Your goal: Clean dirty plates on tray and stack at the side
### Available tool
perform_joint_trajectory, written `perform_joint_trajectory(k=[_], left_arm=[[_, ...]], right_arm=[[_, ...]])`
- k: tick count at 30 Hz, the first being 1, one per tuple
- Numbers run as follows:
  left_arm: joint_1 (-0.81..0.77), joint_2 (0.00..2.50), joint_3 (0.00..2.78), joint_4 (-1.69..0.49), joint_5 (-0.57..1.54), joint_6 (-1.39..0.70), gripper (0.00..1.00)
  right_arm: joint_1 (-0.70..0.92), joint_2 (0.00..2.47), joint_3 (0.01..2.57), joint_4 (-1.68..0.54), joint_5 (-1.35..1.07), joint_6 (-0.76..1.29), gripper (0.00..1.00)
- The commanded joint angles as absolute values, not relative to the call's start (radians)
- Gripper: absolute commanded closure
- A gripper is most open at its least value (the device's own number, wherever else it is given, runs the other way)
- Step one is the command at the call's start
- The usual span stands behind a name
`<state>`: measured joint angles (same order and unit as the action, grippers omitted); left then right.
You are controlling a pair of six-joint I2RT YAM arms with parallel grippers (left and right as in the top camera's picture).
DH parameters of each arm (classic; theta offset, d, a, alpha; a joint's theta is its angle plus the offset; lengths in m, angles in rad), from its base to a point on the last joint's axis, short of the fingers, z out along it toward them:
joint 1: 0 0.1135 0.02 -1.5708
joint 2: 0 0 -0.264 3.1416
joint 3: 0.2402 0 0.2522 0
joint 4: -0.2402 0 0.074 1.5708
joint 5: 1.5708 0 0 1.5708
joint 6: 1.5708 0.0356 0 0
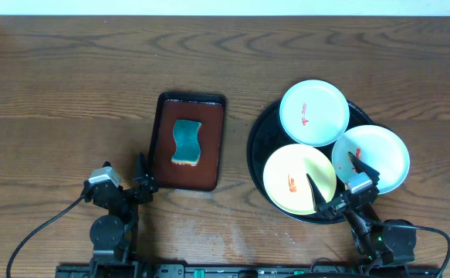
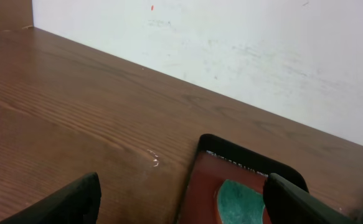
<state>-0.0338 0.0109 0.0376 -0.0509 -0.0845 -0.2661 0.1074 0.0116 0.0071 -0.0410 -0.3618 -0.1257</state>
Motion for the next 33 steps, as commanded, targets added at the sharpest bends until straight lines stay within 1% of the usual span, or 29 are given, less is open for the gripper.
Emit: perform_joint_trajectory(k=[1,26,29,31,33], left_arm=[[-0.029,0.005,0.004,-0.062,-0.091,-0.274,0.16],[-0.029,0.005,0.004,-0.062,-0.091,-0.274,0.16],[-0.029,0.005,0.004,-0.035,-0.09,-0.275,0.16],[-0.03,0.005,0.004,-0.027,-0.056,-0.276,0.16],[-0.03,0.005,0.004,-0.028,0.023,-0.275,0.16]], right_arm=[[0.115,0.007,0.006,-0.045,-0.356,-0.139,0.01],[0.115,0.007,0.006,-0.045,-0.356,-0.139,0.01],[0.115,0.007,0.006,-0.025,-0.356,-0.139,0.01],[0.115,0.007,0.006,-0.008,-0.36,-0.139,0.01],[0.115,0.007,0.006,0.02,-0.372,-0.136,0.01]])
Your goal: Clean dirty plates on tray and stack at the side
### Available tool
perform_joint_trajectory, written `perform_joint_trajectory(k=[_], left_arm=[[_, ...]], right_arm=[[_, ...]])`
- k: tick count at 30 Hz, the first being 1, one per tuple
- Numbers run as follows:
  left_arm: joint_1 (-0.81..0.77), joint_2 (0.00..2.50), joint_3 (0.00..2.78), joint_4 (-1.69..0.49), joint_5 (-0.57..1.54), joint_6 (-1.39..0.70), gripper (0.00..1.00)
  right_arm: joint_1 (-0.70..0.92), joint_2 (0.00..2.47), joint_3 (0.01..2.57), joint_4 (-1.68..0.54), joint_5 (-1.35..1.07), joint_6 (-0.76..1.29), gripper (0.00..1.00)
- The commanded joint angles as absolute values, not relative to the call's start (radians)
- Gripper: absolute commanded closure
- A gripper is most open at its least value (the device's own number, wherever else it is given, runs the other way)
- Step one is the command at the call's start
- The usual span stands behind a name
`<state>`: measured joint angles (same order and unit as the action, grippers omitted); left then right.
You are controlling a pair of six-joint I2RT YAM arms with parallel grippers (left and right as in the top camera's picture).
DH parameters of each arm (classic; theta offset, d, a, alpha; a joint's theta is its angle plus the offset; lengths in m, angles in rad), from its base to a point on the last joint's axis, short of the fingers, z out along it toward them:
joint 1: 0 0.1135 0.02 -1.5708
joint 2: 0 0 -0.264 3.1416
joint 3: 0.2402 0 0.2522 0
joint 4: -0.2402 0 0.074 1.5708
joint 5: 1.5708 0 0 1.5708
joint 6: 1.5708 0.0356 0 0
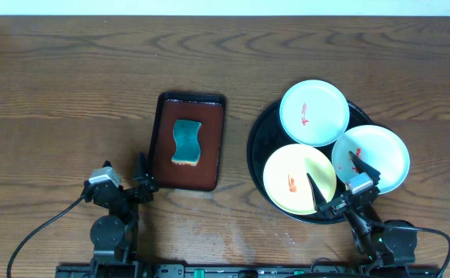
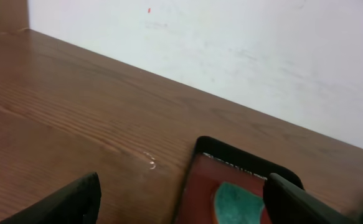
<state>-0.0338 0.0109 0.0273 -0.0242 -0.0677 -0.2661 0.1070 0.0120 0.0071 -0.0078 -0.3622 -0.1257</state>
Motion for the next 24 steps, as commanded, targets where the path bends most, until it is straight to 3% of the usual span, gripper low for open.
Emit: perform_joint_trajectory(k=[1,7,13,24], left_arm=[[-0.03,0.005,0.004,-0.025,0.079,-0.274,0.16],[-0.03,0.009,0.056,0.005,0.196,-0.274,0.16],[-0.03,0.159,0.263,-0.048,0.241,-0.274,0.16],[-0.03,0.846,0.926,-0.654,0.305,-0.259,0.16]], right_arm=[[0.115,0.007,0.006,0.046,-0.396,-0.136,0.01],[0.115,0.011,0.062,0.107,-0.435,-0.052,0.01],[0.102,0.176,0.332,-0.128,-0.347,-0.084,0.01],[0.092,0.852,0.988,-0.606,-0.419,-0.084,0.01]])
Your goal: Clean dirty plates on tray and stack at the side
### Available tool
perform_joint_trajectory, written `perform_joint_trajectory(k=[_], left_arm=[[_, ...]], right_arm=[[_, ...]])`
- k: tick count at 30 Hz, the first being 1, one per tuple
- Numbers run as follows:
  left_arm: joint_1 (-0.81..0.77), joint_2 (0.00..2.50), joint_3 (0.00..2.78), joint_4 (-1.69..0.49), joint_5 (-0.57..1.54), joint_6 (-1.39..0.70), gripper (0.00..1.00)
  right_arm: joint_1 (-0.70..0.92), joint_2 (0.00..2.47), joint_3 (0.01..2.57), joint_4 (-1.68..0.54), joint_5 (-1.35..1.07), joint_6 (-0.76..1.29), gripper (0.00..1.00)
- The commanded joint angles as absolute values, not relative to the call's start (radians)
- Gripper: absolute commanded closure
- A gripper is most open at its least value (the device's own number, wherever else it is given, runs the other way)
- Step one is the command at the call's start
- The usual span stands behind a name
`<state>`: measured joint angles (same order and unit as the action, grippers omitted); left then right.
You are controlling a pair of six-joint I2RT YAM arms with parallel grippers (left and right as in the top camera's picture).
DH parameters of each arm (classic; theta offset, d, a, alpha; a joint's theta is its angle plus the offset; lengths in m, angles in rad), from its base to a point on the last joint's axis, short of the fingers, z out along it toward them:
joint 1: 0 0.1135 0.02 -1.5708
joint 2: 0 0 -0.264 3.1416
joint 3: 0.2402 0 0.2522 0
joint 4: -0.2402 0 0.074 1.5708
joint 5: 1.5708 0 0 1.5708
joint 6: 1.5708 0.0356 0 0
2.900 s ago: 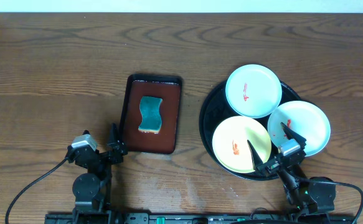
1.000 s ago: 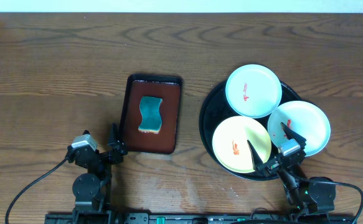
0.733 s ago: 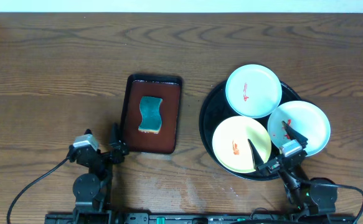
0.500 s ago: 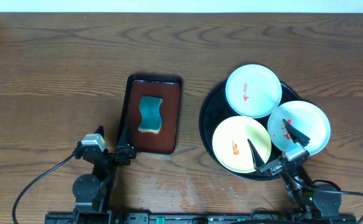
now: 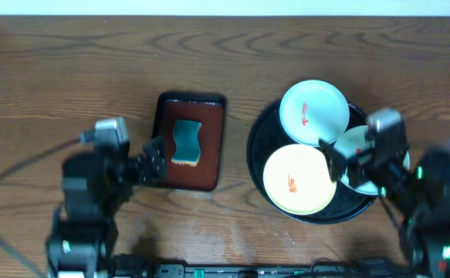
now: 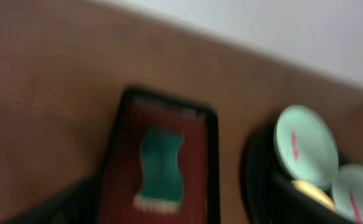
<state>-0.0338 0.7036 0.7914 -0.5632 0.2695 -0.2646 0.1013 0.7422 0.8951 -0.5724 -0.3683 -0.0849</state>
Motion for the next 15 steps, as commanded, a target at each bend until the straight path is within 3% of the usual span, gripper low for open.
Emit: perform_joint_trajectory(k=[1,11,15], left_arm=[[-0.03,0.892,0.96,-0.686,0.305,-0.259,0.16],[-0.041,1.191,1.018,-0.77,0.359,-0.287,0.16],[-0.113,1.322,1.017,-0.785,0.338,-0.206,0.18]], right_arm=[[0.092,0.894,1.015,-0.621,-0.439,-0.084,0.01],[0.091,1.103,1.037,-0.715,-0.576,0.007,0.01],[0.092,1.119,1.037,-0.746,-0.566,0.006,0.01]])
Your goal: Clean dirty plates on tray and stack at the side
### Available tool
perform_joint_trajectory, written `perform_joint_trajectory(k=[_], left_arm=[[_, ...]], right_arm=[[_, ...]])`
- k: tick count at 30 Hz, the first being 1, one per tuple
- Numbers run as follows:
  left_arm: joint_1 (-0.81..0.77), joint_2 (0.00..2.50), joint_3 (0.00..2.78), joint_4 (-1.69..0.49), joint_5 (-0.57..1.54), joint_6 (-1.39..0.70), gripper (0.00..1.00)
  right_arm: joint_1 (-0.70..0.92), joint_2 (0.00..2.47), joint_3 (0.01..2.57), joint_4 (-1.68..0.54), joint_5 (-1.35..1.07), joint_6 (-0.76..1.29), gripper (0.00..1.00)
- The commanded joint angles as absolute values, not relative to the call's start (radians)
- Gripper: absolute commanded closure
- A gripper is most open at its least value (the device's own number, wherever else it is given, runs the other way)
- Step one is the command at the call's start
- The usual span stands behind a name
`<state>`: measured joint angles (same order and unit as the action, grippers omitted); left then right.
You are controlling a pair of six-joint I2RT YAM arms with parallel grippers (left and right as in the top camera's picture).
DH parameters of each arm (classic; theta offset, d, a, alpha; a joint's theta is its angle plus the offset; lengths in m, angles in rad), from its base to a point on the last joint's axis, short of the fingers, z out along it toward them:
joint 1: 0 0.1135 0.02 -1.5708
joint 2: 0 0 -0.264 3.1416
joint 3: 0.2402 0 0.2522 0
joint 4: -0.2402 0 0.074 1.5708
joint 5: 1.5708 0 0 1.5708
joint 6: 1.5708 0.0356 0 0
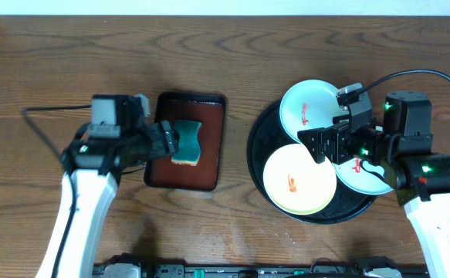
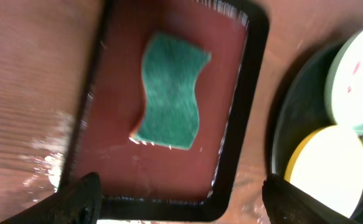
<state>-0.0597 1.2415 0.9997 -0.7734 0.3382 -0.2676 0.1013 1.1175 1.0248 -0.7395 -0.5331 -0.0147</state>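
Note:
A green sponge lies in a dark red rectangular tray. Hovering over that tray's left edge is my left gripper, open and empty, with the sponge ahead of its fingers. A round black tray holds three plates with red smears: a pale teal one, a yellow one and a white one partly under my right arm. My right gripper hangs open above the teal and yellow plates.
Brown wooden table all around. The rectangular tray stands left of centre, the round tray to its right, with a strip of bare wood between them. A white wall runs along the far edge. Cables trail from both arms.
My left gripper has moved from left of the rectangular tray to over its left edge, looking straight down at the sponge. My right gripper has shifted slightly left over the plates.
Both arms first rested low at the table's front edge, grippers open, and stayed so a second later. Then both were raised over the table, left beside the sponge tray, right over the plates. Now each hangs above its tray, still open and empty.

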Motion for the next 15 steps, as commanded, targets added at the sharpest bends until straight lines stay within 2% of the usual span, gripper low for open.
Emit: perform_joint_trajectory(k=[1,6,9,13,15], left_arm=[[-0.131,1.351,1.017,-0.784,0.32,-0.207,0.2],[-0.223,1.52,1.017,-0.734,0.194,-0.213,0.23],[-0.243,1.612,1.017,-0.675,0.157,-0.245,0.28],[-0.248,1.711,1.017,-0.593,0.155,-0.248,0.48],[-0.248,1.758,1.017,-0.566,0.154,-0.248,0.54]], right_arm=[[0.092,1.119,1.037,-0.746,-0.566,0.006,0.02],[0.092,1.119,1.037,-0.745,-0.566,0.007,0.1],[0.092,1.119,1.037,-0.745,-0.566,0.007,0.12],[0.092,1.119,1.037,-0.745,-0.566,0.007,0.12],[0.092,1.119,1.037,-0.745,-0.566,0.007,0.13]])
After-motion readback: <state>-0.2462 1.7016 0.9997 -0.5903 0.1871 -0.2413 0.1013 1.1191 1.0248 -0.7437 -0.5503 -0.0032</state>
